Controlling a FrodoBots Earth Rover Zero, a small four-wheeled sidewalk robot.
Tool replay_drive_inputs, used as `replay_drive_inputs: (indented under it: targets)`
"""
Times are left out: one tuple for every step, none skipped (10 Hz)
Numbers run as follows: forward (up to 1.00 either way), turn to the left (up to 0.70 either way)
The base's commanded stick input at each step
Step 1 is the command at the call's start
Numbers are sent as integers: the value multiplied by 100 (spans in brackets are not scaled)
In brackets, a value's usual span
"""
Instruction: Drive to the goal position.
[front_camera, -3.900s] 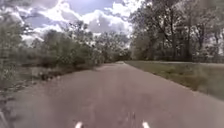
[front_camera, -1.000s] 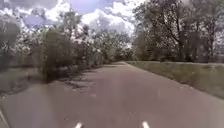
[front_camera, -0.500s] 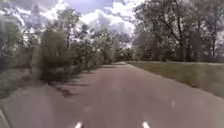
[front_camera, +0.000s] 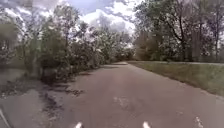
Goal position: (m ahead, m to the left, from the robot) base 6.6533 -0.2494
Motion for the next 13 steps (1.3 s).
replay_drive_inputs:
  targets:
    - [100,0]
    - [100,0]
    - [100,0]
    - [100,0]
    - [100,0]
    - [100,0]
    - [100,0]
    - [100,0]
    - [100,0]
    - [100,0]
    - [100,0]
    - [100,0]
    - [100,-4]
